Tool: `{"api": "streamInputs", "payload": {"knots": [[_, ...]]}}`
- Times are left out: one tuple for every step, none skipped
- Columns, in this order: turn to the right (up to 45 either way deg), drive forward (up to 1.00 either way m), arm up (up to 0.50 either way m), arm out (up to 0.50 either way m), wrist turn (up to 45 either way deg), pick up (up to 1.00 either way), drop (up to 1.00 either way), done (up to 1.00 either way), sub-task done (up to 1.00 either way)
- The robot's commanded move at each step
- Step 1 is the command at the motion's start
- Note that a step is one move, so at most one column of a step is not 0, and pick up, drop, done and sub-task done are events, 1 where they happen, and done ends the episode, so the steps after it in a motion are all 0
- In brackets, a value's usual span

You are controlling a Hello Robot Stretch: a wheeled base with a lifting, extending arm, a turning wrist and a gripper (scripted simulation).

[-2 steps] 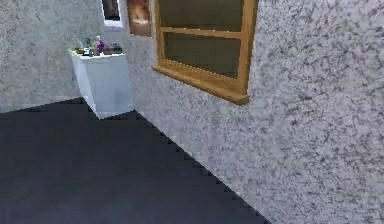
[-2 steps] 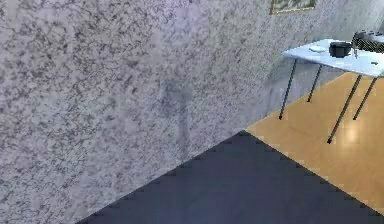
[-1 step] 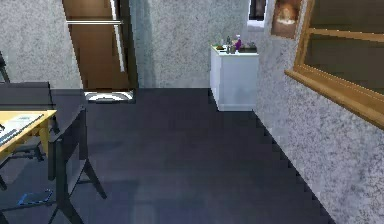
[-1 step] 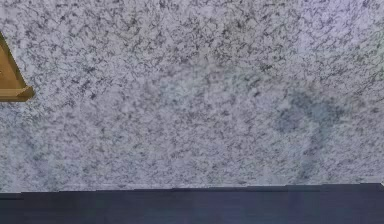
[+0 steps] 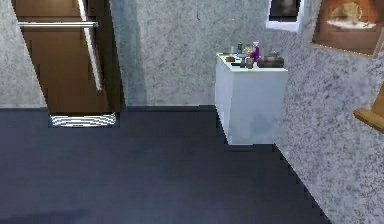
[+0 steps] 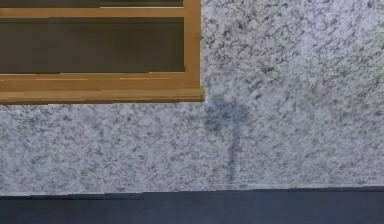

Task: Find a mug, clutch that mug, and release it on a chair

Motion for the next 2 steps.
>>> {"api": "streamInputs", "payload": {"knots": [[0.0,1.00,0.00,0.00,0.0,0.00,0.00,0.00,0.00],[0.0,0.75,0.00,0.00,0.0,0.00,0.00,0.00,0.00]]}}
